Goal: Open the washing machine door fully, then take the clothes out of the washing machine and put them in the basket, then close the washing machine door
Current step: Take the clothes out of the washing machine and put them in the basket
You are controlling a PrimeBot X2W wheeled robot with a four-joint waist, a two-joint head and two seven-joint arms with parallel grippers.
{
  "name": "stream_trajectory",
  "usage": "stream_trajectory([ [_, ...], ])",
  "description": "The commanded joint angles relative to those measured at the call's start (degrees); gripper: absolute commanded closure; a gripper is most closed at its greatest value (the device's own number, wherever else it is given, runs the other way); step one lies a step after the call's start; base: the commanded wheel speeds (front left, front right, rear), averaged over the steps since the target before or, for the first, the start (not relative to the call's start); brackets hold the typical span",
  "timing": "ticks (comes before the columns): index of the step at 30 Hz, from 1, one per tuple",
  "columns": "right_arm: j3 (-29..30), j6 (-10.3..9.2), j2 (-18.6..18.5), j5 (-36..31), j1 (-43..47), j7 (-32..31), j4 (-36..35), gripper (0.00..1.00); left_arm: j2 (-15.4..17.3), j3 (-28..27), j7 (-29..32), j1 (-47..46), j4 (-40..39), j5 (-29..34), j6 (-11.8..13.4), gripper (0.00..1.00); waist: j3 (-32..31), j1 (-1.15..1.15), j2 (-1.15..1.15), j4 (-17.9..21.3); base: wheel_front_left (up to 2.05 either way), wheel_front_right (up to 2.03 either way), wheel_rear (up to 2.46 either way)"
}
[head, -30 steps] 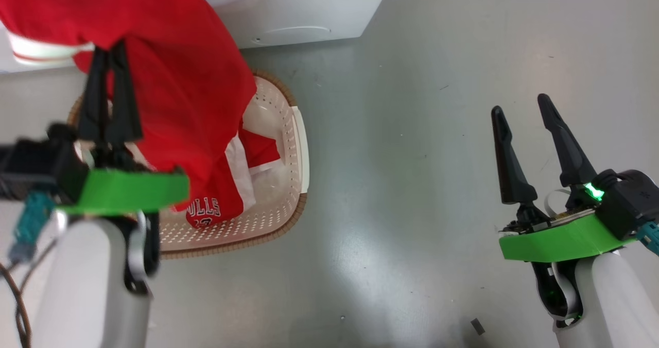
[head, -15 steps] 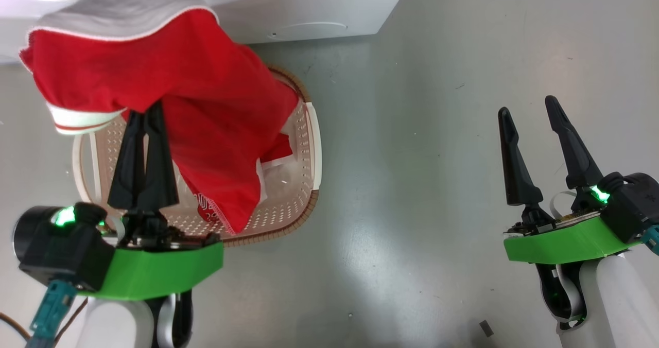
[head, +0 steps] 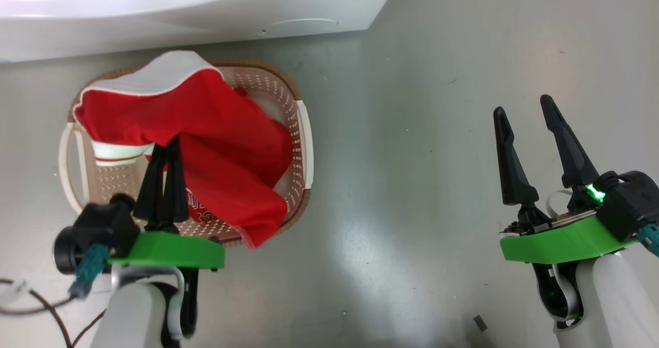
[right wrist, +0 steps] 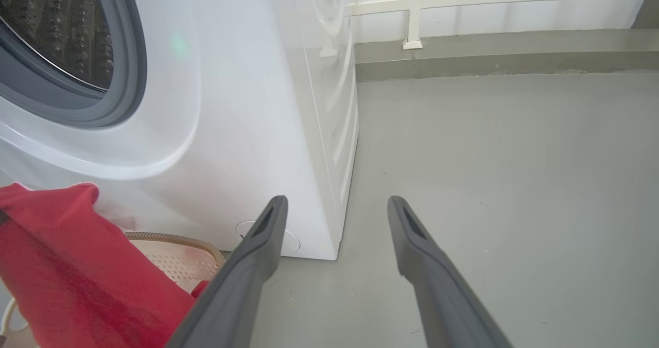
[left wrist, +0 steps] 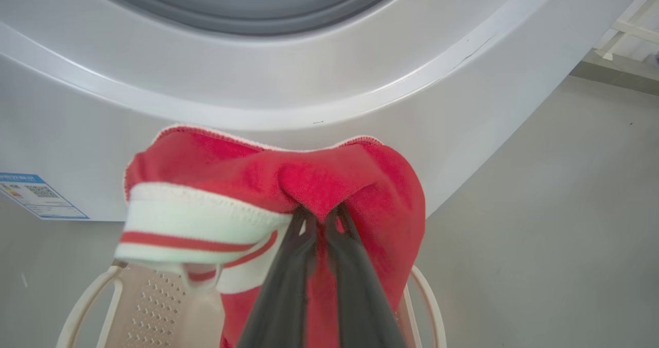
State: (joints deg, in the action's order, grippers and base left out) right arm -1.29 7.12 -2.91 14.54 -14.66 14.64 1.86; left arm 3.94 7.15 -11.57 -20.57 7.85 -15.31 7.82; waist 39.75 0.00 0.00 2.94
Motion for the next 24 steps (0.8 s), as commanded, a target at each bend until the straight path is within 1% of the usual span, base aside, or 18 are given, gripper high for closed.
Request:
stream_trajectory([
  [1, -1.6, 0.36, 0.0, 0.5, 0.3, 0.4, -1.1, 0.00, 0.7, -2.0, -0.9, -1.0, 2.0, -0.5, -0.6, 1.00, 0.0, 0.00, 0.00, 0.6, 0.00, 0.00, 0.00],
  [8, -2.1, 0.36, 0.0, 1.1, -0.1, 0.4, -0.7, 0.00, 1.1, -3.6, -3.0, -7.8, 20.5, -2.2, -3.5, 1.00, 0.1, 0.00, 0.00, 1.9, 0.00, 0.00, 0.00],
  [12, -2.5, 0.36, 0.0, 1.4, -0.4, 0.4, -0.4, 0.00, 1.0, -4.7, -3.3, -12.0, 30.3, -3.4, -5.9, 1.00, 0.0, 0.00, 0.00, 2.5, 0.00, 0.00, 0.00],
  [14, -2.9, 0.36, 0.0, 1.8, -0.5, 0.4, -0.3, 0.00, 0.9, -5.6, -3.4, -13.7, 33.5, -3.7, -7.1, 1.00, 0.0, 0.00, 0.00, 3.0, 0.00, 0.00, 0.00],
  [16, -3.1, 0.36, 0.0, 2.1, -0.5, 0.4, -0.1, 0.00, 0.9, -6.4, -3.4, -14.8, 36.3, -3.5, -7.9, 1.00, 0.0, 0.00, 0.00, 3.4, 0.00, 0.00, 0.00],
  [17, -3.1, 0.36, 0.0, 2.1, -0.5, 0.4, -0.1, 0.00, 0.9, -6.4, -3.4, -14.8, 36.3, -3.5, -7.9, 1.00, 0.0, 0.00, 0.00, 3.4, 0.00, 0.00, 0.00],
  [24, -3.1, 0.36, 0.0, 2.4, -0.4, 0.4, 0.0, 0.00, 1.9, -7.8, -3.4, -17.8, 45.2, -1.4, -8.6, 1.00, 0.0, 0.00, 0.00, 4.1, 0.00, 0.00, 0.00],
])
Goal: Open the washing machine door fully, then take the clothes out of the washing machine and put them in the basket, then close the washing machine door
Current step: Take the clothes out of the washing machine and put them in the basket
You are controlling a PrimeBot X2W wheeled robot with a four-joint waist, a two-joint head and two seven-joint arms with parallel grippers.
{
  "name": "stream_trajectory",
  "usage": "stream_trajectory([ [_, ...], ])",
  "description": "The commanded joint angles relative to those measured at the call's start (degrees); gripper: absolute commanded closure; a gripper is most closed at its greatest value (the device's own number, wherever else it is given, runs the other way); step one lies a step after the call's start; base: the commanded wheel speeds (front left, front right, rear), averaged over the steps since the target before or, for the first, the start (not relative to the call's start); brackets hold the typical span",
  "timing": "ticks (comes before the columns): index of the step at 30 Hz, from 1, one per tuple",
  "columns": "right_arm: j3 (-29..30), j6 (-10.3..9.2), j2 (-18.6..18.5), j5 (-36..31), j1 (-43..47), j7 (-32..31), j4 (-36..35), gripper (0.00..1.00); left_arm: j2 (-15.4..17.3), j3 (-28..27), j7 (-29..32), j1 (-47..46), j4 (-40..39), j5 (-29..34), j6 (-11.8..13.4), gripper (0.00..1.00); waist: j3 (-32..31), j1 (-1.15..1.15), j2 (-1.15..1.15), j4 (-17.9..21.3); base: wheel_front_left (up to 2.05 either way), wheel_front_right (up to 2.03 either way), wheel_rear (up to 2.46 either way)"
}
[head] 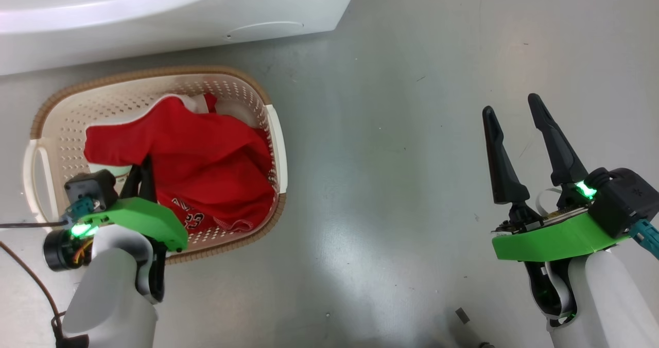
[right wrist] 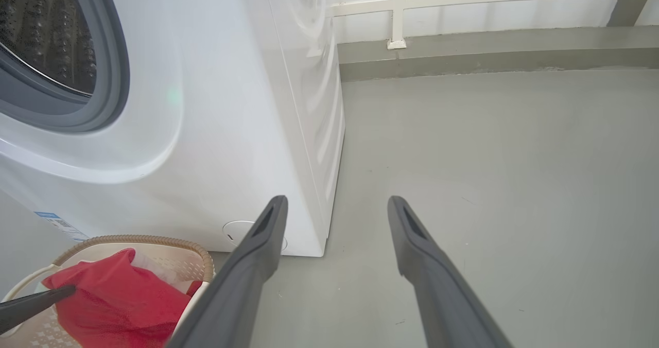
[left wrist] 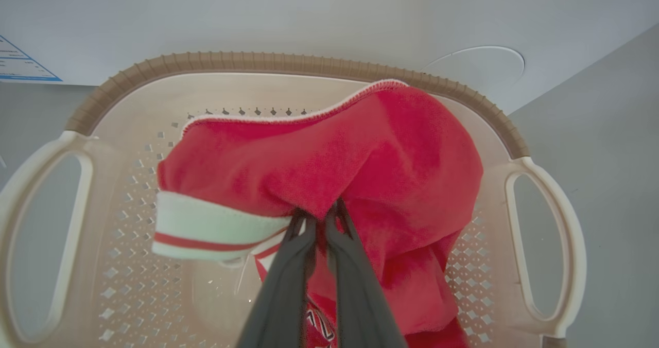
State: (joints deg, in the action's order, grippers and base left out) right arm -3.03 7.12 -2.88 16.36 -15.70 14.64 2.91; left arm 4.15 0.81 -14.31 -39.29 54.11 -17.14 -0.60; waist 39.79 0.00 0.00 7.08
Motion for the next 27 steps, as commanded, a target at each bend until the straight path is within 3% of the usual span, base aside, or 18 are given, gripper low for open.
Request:
stream_trajectory([
  [1, -1.4, 0.36, 0.0, 0.6, 0.6, 0.4, -1.1, 0.00, 1.7, -1.5, -0.7, 0.5, 0.0, 0.6, -0.4, 1.00, 0.0, 0.00, 0.00, 0.0, 0.00, 0.00, 0.00],
  [8, -1.4, 0.36, 0.0, 0.6, 0.6, 0.4, -1.1, 0.00, 1.4, -2.6, -0.7, -1.3, 3.8, 1.1, -1.5, 1.00, -0.1, 0.00, 0.00, -0.2, 0.00, 0.00, 0.00],
  [10, -1.4, 0.36, 0.0, 0.6, 0.6, 0.4, -1.1, 0.00, 1.3, -3.2, -0.7, -1.4, 4.2, 1.0, -1.9, 0.78, -0.2, 0.00, 0.00, -0.2, 0.00, 0.00, 0.00],
  [11, -1.4, 0.36, 0.0, 0.5, 0.6, 0.4, -1.0, 0.00, 1.2, -3.3, -0.7, -1.5, 4.4, 1.0, -2.2, 0.59, -0.2, 0.00, 0.00, -0.2, 0.00, 0.00, 0.00],
  [13, -1.4, 0.36, 0.0, 0.5, 0.5, 0.4, -1.1, 0.00, 1.1, -3.4, -0.7, -1.6, 4.4, 1.4, -2.4, 0.09, -0.2, 0.00, 0.00, -0.3, 0.00, 0.00, 0.00],
  [14, -1.3, 0.36, 0.0, 0.5, 0.5, 0.4, -1.1, 0.00, 1.1, -3.5, -0.7, -1.6, 4.4, 1.5, -2.6, 0.00, -0.1, 0.00, 0.00, -0.3, 0.00, 0.00, 0.00],
  [21, -0.8, 0.36, 0.0, 0.2, 0.8, 0.4, -1.0, 0.00, 1.0, -3.7, -0.7, -0.3, 0.0, 3.4, -3.1, 0.00, -0.7, 0.00, 0.00, -0.9, 0.00, 0.00, 0.00],
  [27, -0.4, 0.36, 0.0, 0.1, 1.2, 0.4, -1.0, 0.00, 0.6, -4.3, -0.7, 3.0, -9.3, 5.1, -3.0, 0.00, -1.7, 0.00, 0.00, -1.8, 0.00, 0.00, 0.00],
])
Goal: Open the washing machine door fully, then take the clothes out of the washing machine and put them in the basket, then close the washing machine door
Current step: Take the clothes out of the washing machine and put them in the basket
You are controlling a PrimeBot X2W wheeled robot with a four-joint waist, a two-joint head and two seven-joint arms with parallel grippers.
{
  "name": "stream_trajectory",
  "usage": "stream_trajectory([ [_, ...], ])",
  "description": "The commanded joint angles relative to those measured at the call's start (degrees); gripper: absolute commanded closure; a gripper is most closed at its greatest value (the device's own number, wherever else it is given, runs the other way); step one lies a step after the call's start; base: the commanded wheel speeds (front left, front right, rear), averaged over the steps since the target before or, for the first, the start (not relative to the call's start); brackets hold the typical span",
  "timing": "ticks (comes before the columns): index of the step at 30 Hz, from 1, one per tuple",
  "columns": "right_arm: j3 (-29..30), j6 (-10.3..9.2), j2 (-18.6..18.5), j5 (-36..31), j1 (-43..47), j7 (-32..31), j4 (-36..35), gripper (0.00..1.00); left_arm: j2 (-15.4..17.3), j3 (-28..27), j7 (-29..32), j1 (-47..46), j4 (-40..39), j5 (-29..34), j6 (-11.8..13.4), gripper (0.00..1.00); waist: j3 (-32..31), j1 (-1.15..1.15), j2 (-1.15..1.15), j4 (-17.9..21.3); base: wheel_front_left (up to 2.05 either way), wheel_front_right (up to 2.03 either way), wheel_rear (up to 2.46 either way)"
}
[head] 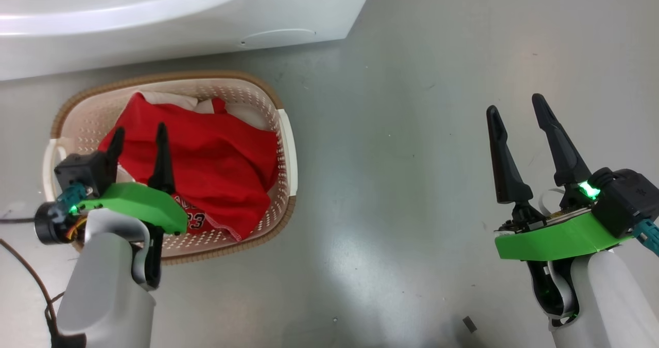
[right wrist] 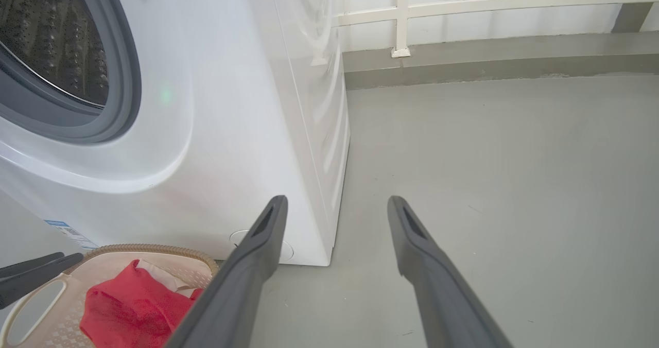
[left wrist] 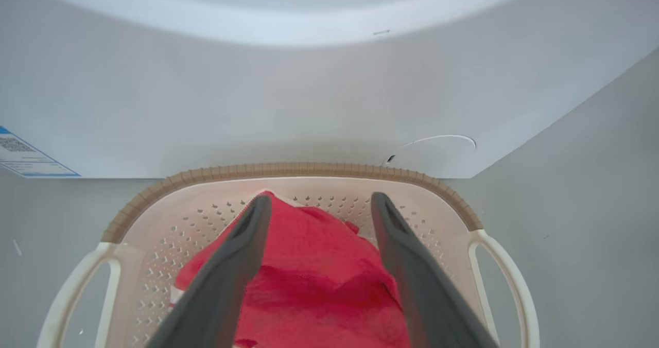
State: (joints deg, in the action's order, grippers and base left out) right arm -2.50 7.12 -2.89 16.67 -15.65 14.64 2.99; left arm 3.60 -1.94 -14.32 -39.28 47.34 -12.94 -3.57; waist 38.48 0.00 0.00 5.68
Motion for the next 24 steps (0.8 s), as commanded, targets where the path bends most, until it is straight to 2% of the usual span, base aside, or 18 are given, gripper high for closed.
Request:
stream_trajectory([
  [1, -0.9, 0.36, 0.0, -0.2, 1.2, 0.4, -1.1, 0.00, 1.0, -1.6, -0.7, 3.7, -4.6, 1.0, -0.1, 0.00, -0.6, 0.00, 0.00, -0.6, 0.00, 0.00, 0.00],
  [9, -0.7, 0.36, 0.0, -2.4, 1.7, 0.4, -1.4, 0.00, -0.5, -1.1, -0.7, 11.3, -21.9, 0.6, 0.3, 0.00, -2.9, 0.00, 0.00, -1.8, 0.00, 0.00, 0.00],
  [14, -0.5, 0.36, 0.0, -3.7, 2.0, 0.4, -1.6, 0.00, -0.7, 0.8, -0.7, 15.2, -28.8, -0.8, 0.8, 0.00, -4.4, 0.00, 0.00, -2.0, 0.00, 0.00, 0.00],
  [21, -0.1, 0.36, 0.0, -4.9, 3.1, 0.4, -1.7, 0.00, -0.7, 4.6, -0.7, 20.9, -39.1, -4.0, 3.2, 0.00, -7.8, 0.00, 0.00, -2.2, 0.00, 0.00, 0.00],
  [24, -0.1, 0.36, 0.0, -5.3, 3.8, 0.4, -1.4, 0.00, -0.7, 5.6, -0.7, 22.9, -41.2, -3.1, 4.5, 0.00, -9.6, 0.00, 0.00, -2.2, 0.00, 0.00, 0.00],
])
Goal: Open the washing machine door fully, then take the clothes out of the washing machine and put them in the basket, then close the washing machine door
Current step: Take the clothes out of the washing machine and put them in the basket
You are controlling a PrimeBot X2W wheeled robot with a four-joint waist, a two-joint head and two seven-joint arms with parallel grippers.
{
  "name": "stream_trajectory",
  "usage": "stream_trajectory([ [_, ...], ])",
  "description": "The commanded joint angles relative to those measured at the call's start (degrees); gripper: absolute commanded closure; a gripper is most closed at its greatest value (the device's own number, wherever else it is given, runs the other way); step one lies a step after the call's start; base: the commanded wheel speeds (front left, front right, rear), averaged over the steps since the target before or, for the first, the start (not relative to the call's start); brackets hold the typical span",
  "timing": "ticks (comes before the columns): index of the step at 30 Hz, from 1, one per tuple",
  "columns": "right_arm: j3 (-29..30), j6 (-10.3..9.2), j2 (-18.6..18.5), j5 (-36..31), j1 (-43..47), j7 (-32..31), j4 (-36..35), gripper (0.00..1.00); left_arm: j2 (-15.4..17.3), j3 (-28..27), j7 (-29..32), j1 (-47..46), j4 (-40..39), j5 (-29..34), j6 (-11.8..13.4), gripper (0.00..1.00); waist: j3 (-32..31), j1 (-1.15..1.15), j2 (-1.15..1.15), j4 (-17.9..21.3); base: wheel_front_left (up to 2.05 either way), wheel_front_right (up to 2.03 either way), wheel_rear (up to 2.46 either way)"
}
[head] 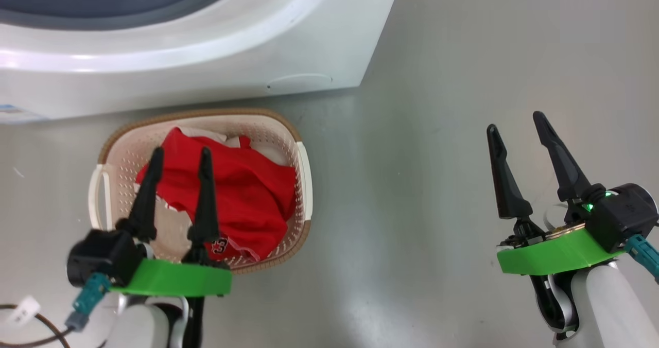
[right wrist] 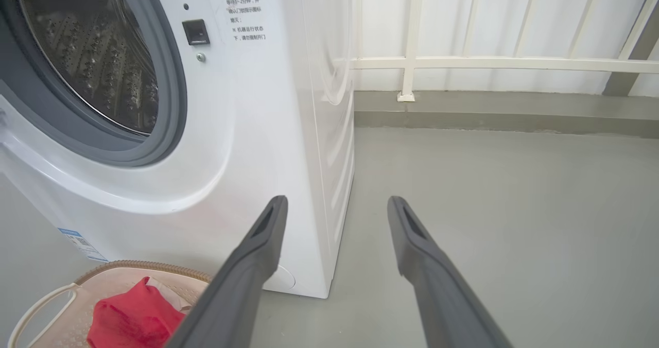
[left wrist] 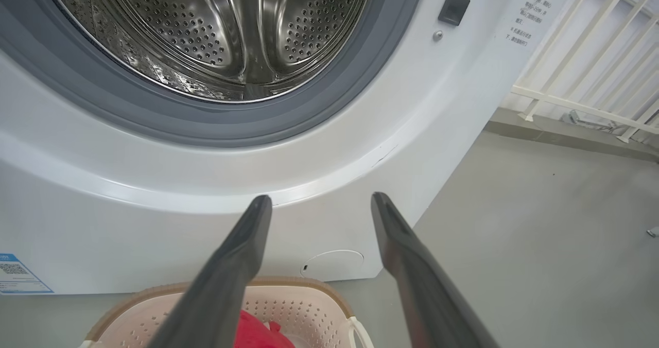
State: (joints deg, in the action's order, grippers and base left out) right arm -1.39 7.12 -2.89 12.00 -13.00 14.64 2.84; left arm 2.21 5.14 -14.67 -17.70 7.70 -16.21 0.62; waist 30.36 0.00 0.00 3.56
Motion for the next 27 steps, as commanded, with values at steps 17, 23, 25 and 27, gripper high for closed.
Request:
stream_trajectory([
  [17, -0.6, 0.36, 0.0, -1.2, 6.9, 0.4, 0.2, 0.00, 0.7, 1.5, -0.3, 9.6, -6.8, 1.9, 1.7, 0.00, -15.0, 0.00, 0.00, 0.0, 0.00, 0.00, 0.00],
  [23, -0.3, 0.36, 0.0, -1.2, 9.5, 0.4, 0.6, 0.00, 0.7, 1.8, -0.3, 12.9, -8.0, 2.9, 2.1, 0.00, -19.7, 0.00, 0.00, 0.0, 0.00, 0.00, 0.00],
  [25, -0.4, 0.36, 0.0, -1.3, 10.2, 0.4, 0.8, 0.00, 0.7, 1.9, -0.3, 13.8, -8.3, 3.2, 2.2, 0.00, -20.9, 0.00, 0.00, 0.1, 0.00, 0.00, 0.00],
  [27, -0.4, 0.36, 0.0, -1.3, 10.6, 0.4, 0.8, 0.00, 0.7, 1.9, -0.3, 14.3, -8.3, 3.3, 2.3, 0.00, -21.5, 0.00, 0.00, 0.1, 0.00, 0.00, 0.00],
])
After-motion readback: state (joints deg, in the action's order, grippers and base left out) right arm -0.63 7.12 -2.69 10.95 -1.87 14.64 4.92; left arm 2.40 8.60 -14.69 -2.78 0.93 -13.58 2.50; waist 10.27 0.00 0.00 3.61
